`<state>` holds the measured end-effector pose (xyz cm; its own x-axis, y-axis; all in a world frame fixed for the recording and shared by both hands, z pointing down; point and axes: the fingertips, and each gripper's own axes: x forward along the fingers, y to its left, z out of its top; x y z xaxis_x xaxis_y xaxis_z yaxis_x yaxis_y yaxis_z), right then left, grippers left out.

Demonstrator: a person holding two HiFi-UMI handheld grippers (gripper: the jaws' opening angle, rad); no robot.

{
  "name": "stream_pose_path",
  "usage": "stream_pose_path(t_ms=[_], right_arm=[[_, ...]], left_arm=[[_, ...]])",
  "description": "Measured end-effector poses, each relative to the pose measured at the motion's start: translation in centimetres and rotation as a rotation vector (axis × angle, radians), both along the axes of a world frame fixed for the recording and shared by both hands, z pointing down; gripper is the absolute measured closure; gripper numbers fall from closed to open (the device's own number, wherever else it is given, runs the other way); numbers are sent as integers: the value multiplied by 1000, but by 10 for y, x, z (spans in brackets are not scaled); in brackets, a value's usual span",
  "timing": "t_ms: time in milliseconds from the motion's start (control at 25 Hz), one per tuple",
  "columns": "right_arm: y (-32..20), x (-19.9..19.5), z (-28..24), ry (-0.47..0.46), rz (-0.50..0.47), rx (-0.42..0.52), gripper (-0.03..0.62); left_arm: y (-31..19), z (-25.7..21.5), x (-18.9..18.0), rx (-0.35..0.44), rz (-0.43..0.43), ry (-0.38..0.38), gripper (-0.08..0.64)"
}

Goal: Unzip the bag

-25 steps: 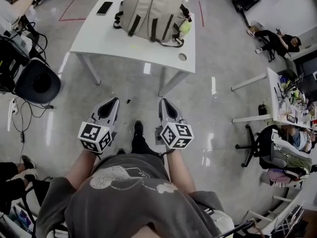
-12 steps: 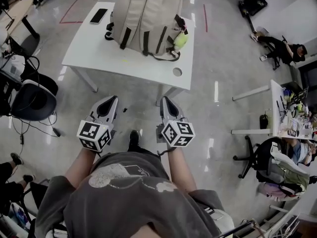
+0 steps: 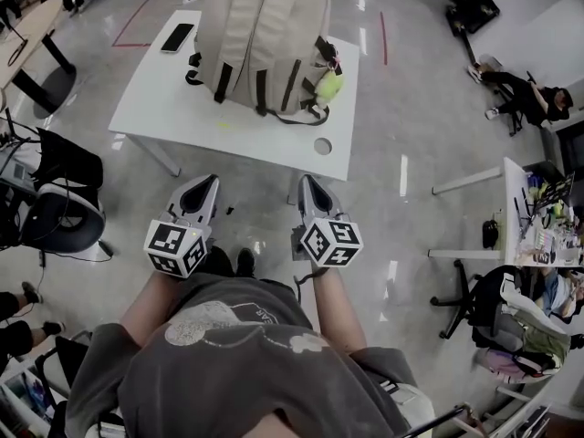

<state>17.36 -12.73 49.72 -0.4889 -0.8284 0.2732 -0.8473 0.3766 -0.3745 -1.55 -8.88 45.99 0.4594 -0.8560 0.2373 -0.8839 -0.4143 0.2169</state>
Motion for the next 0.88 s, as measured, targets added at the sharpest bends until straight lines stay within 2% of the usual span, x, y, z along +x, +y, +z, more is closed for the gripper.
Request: stream_pose_path(t_ms=[280, 440, 880], right_arm=[[-24, -20, 3, 30, -28, -22, 592], [-48, -24, -4, 53, 9, -7, 592], [-125, -45, -15, 96, 121, 3, 592]], left_arm=[[-23, 5, -15, -15, -9, 18, 554], [-47, 11, -20, -26, 29, 31, 554], [-136, -4, -44, 10, 134, 67, 554]])
